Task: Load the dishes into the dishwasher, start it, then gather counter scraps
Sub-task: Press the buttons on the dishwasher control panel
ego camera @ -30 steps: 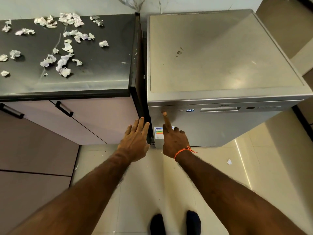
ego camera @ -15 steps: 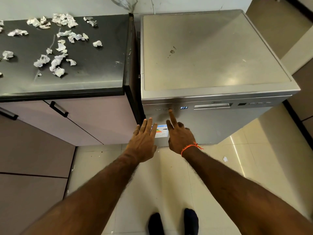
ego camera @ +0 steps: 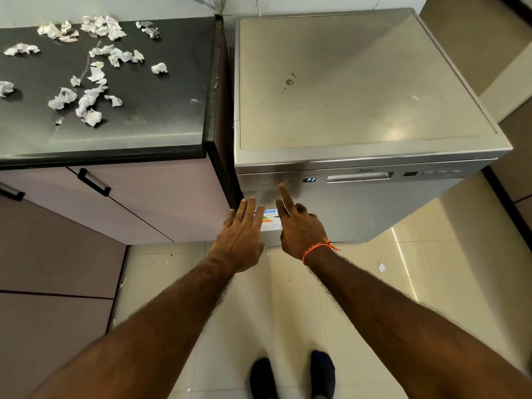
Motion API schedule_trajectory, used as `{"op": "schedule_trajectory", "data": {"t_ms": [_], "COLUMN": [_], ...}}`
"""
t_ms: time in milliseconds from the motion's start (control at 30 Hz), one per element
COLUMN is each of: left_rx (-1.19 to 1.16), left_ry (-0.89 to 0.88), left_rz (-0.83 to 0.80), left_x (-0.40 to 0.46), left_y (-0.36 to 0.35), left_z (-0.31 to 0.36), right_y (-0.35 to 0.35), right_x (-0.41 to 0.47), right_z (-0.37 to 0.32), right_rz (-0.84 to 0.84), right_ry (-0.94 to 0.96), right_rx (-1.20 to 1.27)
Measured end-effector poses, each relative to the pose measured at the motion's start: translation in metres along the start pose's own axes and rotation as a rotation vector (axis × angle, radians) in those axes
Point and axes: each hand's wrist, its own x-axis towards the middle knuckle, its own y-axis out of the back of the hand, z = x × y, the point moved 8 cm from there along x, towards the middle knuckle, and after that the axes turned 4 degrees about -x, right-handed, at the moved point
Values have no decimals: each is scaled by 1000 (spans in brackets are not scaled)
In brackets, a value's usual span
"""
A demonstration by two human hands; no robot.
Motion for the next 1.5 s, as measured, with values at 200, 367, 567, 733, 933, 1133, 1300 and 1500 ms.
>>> {"op": "schedule_trajectory", "data": {"t_ms": [200,367,567,733,933,1133,1300,1500], "left_rx": [12,11,9,1,8,9,14,-9], "left_ry": [10,8,20,18,26,12,-23,-77], "left_rz": [-8,3,6,8,6,15,30,82], "left_x": [2,3,-5,-9,-9,-14,-13,5], "left_y": [-2,3,2,3,6,9,14,22], "left_z": [-7,-10,-13,-13,-18,-2,32,112], "right_y": [4,2,0,3,1,13,25,37], "right_x": [-1,0,-2,-2,5,-6,-31,-74], "right_z": [-4,0,-13,-13,-16,-3,36,133], "right_rz": [-36,-29,-33,-37,-86,-25,12,14], "right_ry": [-12,-91,-26,-20,22,32,-17,-144], "right_rx": [22,96,-42,-55,-82,-85,-68,-104]}}
